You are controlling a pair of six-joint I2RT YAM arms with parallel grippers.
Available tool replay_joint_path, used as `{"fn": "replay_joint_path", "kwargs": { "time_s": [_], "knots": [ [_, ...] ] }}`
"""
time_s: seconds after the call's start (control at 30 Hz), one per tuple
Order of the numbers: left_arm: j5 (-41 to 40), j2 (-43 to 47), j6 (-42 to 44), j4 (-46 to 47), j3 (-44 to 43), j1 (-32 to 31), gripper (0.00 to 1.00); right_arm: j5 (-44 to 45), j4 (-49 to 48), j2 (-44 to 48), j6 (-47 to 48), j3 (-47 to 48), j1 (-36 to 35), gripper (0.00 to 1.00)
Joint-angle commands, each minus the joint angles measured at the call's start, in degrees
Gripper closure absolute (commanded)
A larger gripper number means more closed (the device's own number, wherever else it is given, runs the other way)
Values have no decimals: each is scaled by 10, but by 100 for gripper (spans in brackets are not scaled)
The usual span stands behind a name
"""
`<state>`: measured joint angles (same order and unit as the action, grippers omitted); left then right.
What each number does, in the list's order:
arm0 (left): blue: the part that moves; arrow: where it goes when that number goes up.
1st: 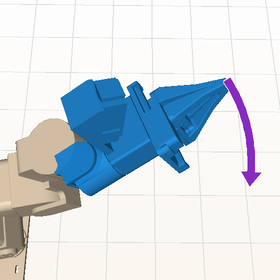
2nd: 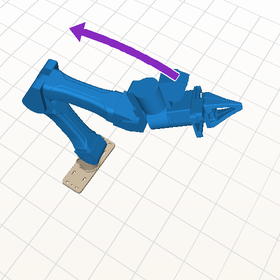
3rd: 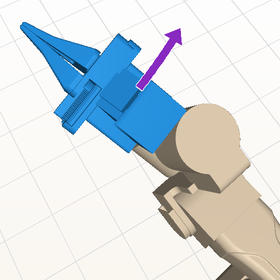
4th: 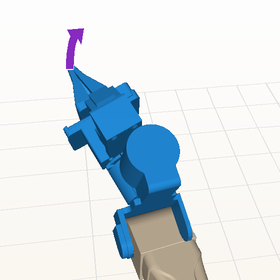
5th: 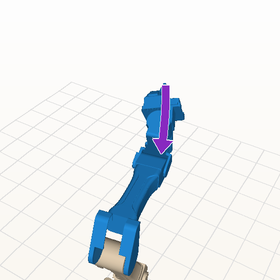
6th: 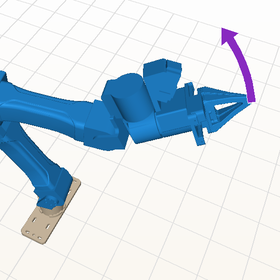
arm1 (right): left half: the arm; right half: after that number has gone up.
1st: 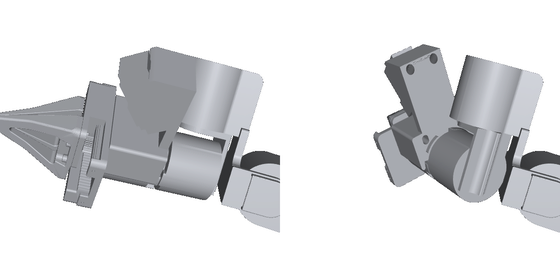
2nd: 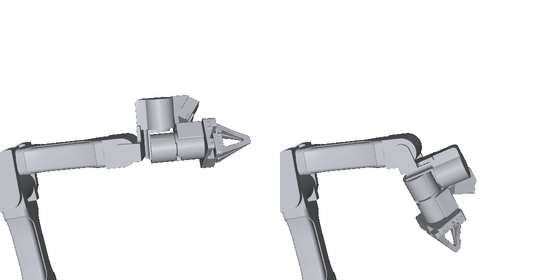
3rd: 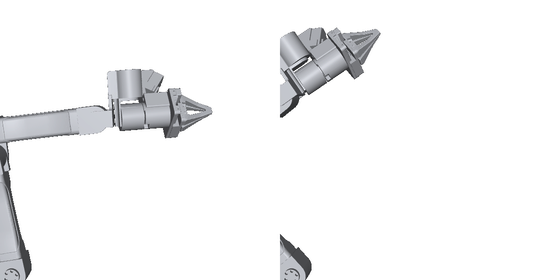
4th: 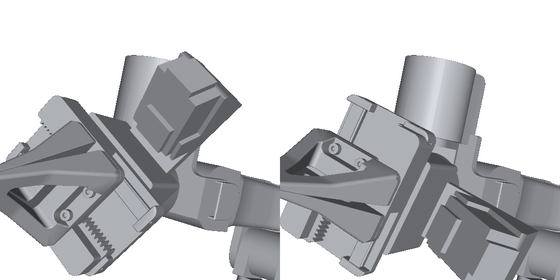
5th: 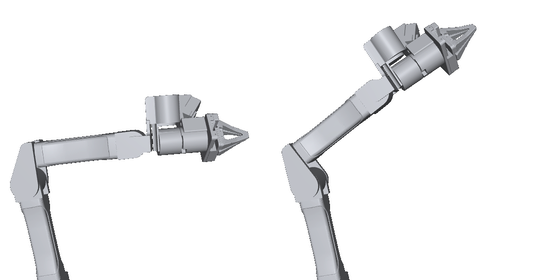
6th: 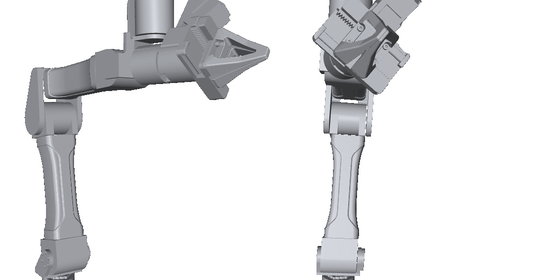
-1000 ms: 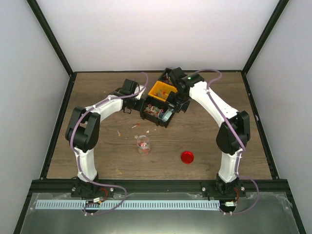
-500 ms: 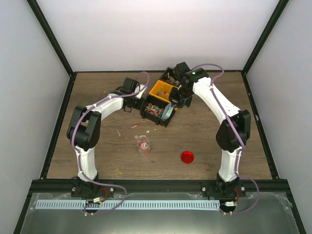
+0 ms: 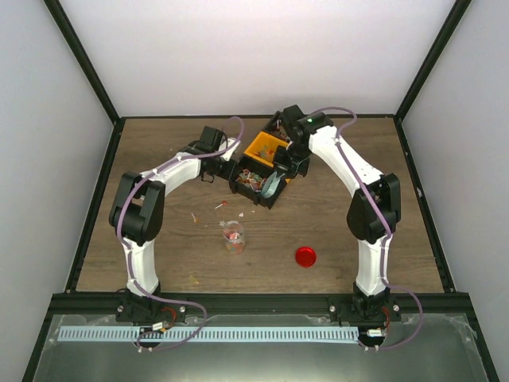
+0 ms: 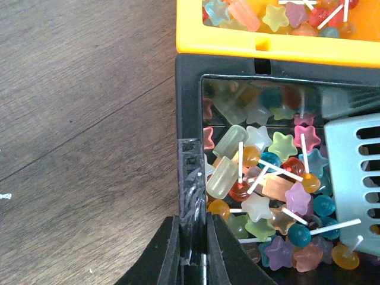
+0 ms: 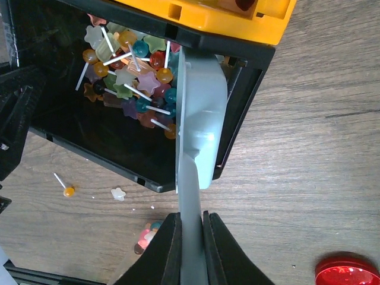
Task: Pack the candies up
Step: Scoop the fake candies from the storage box.
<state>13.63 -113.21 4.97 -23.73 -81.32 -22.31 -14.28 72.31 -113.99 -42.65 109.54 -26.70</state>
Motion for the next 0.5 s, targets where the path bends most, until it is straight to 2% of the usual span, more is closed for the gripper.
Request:
{"fn": "replay_joint_path", "kwargs": {
  "time_s": [0.0, 0.3, 0.47],
  "knots": [
    [34, -22, 31, -34, -7, -3, 96, 19, -22, -14, 5, -26, 9, 99],
    [44, -32, 30, -41, -12, -3, 96, -55, -181, 3, -42, -179, 9, 99],
    [51, -37, 31, -44, -14, -3, 96, -97, -265, -4, -42, -226, 9, 99]
  ]
}}
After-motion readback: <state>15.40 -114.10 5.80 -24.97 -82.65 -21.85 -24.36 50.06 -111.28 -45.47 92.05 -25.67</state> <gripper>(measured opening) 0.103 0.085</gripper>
